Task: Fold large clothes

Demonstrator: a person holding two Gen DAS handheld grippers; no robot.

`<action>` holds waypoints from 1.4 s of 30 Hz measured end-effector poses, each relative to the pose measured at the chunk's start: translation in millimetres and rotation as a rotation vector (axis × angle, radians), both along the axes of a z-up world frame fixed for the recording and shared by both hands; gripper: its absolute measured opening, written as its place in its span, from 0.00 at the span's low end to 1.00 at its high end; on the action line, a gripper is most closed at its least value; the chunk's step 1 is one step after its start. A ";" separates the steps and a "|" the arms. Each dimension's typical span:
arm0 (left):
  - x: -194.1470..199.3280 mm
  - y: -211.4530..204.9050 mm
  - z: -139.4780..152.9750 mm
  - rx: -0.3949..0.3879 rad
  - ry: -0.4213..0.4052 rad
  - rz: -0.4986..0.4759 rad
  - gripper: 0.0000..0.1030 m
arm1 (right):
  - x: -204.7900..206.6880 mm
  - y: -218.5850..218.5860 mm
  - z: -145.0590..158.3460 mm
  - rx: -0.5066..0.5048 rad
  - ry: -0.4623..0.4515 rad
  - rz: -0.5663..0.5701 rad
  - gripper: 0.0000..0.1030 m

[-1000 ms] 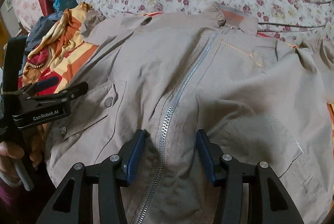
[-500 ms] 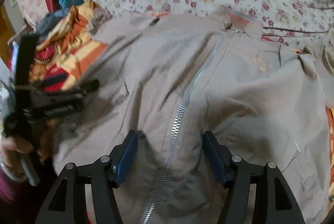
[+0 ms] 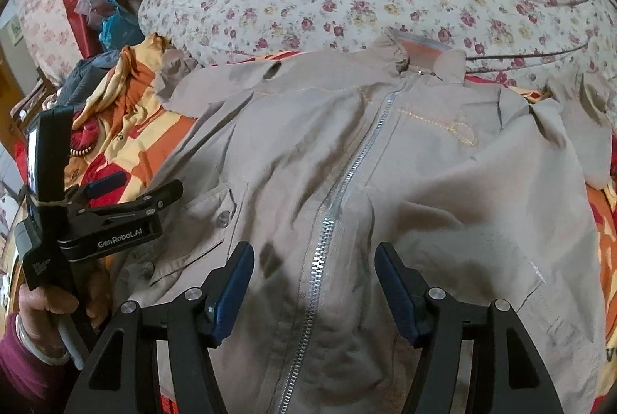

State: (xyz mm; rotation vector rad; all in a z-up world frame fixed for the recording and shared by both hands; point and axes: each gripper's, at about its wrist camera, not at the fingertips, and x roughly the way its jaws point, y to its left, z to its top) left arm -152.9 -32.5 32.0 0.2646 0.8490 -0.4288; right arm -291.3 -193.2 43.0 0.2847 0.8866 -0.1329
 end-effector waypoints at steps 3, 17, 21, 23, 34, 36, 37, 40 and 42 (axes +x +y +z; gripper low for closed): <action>0.3 0.2 -0.3 0.001 0.000 0.001 0.99 | -1.1 -2.6 -1.4 0.003 -0.002 -0.007 0.66; 2.6 0.0 -0.2 0.004 -0.001 0.004 0.99 | 0.9 -9.9 -5.5 0.006 0.013 -0.034 0.68; 3.1 0.3 -0.4 0.006 -0.002 0.005 0.99 | 3.7 -12.4 -4.4 0.016 0.016 -0.035 0.69; 4.4 1.1 -0.7 0.008 -0.003 0.007 0.99 | 7.4 -12.5 -2.7 0.012 0.017 -0.025 0.70; 10.8 2.3 -4.8 0.010 0.006 0.039 0.99 | 32.6 -23.8 10.5 -0.012 0.000 -0.022 0.75; 10.5 0.6 -6.0 0.013 0.007 0.040 0.99 | 31.4 -26.8 11.4 -0.015 -0.022 -0.047 0.78; 10.4 -0.2 -6.6 0.016 0.007 0.040 0.99 | 30.7 -28.3 10.2 -0.012 -0.029 -0.057 0.79; 10.5 -3.4 -8.9 0.023 0.010 0.036 0.99 | 32.5 -31.2 5.7 -0.018 -0.029 -0.071 0.79; 10.5 -5.4 -10.1 0.026 0.009 0.032 0.99 | 33.4 -33.9 1.3 -0.028 -0.024 -0.076 0.79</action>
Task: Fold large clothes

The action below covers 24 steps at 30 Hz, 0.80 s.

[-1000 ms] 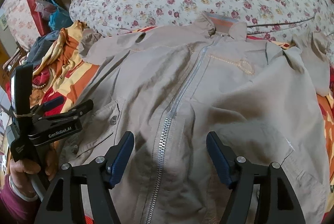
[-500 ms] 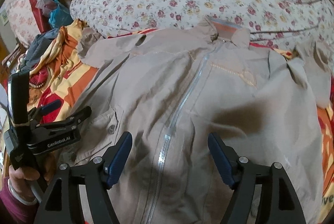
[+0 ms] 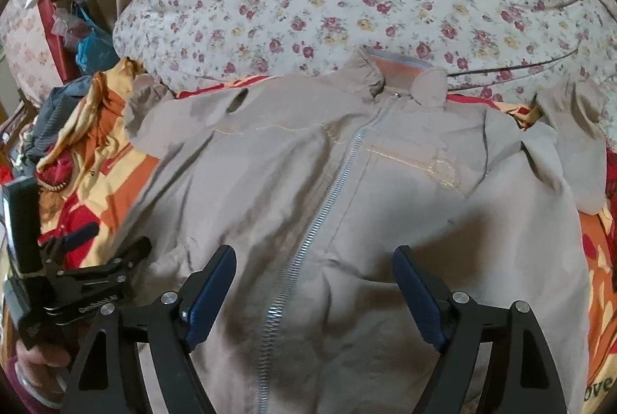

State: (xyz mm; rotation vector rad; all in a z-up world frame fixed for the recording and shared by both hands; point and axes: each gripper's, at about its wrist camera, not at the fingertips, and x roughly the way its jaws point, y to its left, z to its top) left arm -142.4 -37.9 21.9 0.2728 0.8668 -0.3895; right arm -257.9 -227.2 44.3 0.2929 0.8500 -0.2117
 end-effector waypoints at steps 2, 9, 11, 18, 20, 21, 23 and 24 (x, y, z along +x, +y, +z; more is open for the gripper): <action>0.2 -1.5 -1.6 0.004 0.001 -0.003 0.99 | -1.0 -6.0 -3.7 0.010 -0.004 -0.010 0.79; 3.4 -4.6 -6.7 -0.001 0.017 -0.003 0.99 | -1.2 -24.5 -12.0 0.041 -0.007 -0.058 0.79; 4.1 -5.1 -7.6 -0.006 0.022 -0.002 0.99 | -1.2 -28.1 -14.7 0.046 -0.003 -0.065 0.79; 5.9 -3.5 -6.0 -0.025 0.036 0.001 0.99 | -0.8 -32.0 -21.3 0.044 0.005 -0.069 0.79; 10.1 1.3 -1.7 -0.062 0.048 0.013 0.99 | -0.5 -31.0 -21.6 0.032 0.002 -0.066 0.79; 12.0 3.0 0.5 -0.074 0.051 0.020 0.99 | -0.2 -30.8 -21.9 0.030 0.002 -0.065 0.79; 20.2 8.1 7.5 -0.095 0.055 0.037 0.99 | 0.1 -31.4 -22.7 0.034 0.002 -0.065 0.80; 24.4 10.5 10.9 -0.100 0.054 0.044 0.99 | 0.6 -31.8 -23.0 0.038 0.002 -0.065 0.80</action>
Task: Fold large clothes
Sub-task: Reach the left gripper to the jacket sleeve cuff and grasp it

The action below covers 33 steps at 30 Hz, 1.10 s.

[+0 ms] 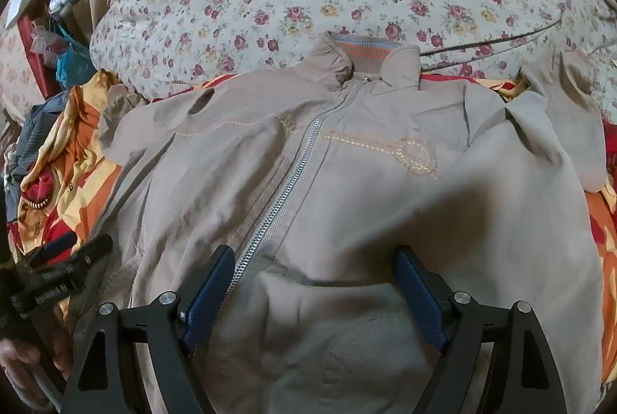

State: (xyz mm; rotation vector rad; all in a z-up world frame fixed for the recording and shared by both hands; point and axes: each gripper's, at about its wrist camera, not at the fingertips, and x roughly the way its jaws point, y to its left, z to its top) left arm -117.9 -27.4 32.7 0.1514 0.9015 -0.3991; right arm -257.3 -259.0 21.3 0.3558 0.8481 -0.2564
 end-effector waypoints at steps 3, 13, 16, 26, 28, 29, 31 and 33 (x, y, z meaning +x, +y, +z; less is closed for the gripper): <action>21.6 13.7 13.1 -0.021 -0.006 0.050 0.99 | 0.3 -2.6 -1.1 0.013 0.000 0.003 0.80; 147.2 72.7 45.2 -0.017 -0.068 0.291 0.99 | 0.9 -4.2 -2.7 0.035 0.000 0.020 0.82; 190.2 82.4 46.2 0.020 -0.098 0.353 0.99 | 1.7 -2.5 -5.4 0.028 -0.001 0.027 0.85; 302.7 98.7 29.3 0.045 -0.147 0.520 0.99 | 0.8 -0.5 -14.6 0.008 -0.048 0.037 0.97; 318.6 96.8 20.9 0.065 -0.141 0.528 0.99 | 3.2 0.2 -15.5 0.003 -0.047 0.044 0.99; 328.3 94.9 13.6 0.080 -0.137 0.528 0.98 | 3.6 -0.4 -15.8 0.006 -0.048 0.047 1.00; 339.6 92.0 2.5 0.094 -0.129 0.517 0.89 | 4.5 -1.3 -16.9 0.012 -0.055 0.049 1.00; 350.2 91.0 -7.8 0.083 -0.093 0.496 0.68 | 5.4 -1.8 -17.8 0.010 -0.059 0.051 1.00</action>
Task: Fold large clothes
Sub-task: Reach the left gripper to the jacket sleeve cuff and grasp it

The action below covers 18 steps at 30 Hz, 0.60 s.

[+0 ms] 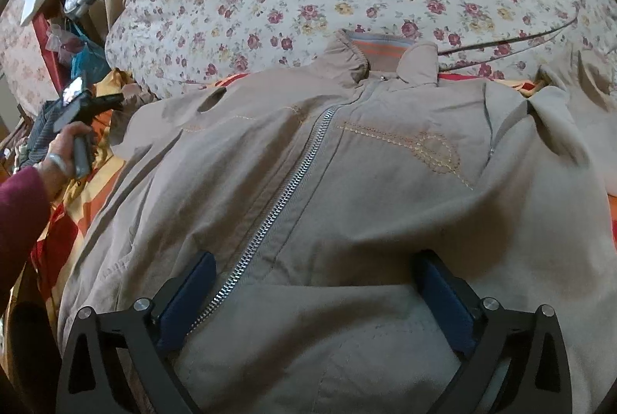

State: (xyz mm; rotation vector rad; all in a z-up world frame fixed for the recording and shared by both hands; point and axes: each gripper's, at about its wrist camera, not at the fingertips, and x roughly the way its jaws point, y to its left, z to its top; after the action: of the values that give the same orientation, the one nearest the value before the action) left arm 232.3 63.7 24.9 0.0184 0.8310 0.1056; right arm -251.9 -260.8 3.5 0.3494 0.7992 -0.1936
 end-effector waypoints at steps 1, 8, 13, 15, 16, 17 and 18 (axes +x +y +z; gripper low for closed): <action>6.9 2.0 -6.1 -0.042 0.033 -0.016 0.49 | 0.8 -0.1 -0.4 -0.002 -0.001 0.000 1.00; -3.0 16.6 2.6 -0.298 0.043 -0.077 0.07 | 3.0 -1.6 -1.9 0.003 -0.005 0.002 1.00; -37.3 0.6 28.3 -0.332 0.005 -0.192 0.04 | 2.9 -1.4 -1.4 0.003 -0.005 0.002 1.00; -56.1 -11.9 41.7 -0.330 -0.015 -0.255 0.03 | 2.7 -1.3 -1.4 0.002 -0.006 0.002 1.00; -64.4 -19.1 47.3 -0.327 -0.021 -0.285 0.03 | 2.9 -1.5 -1.5 0.002 -0.006 0.002 1.00; -73.0 -27.6 53.4 -0.319 -0.029 -0.319 0.03 | 2.9 -1.8 -1.4 0.001 -0.007 0.001 1.00; -77.7 -33.2 57.9 -0.315 -0.032 -0.338 0.02 | 3.0 -2.0 -1.6 0.001 -0.008 0.001 1.00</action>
State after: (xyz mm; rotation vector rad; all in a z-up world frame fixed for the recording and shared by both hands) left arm 154.6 30.5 82.9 -0.1390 0.7942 -0.3432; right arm -248.8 -262.8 1.8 0.3507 0.7919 -0.1905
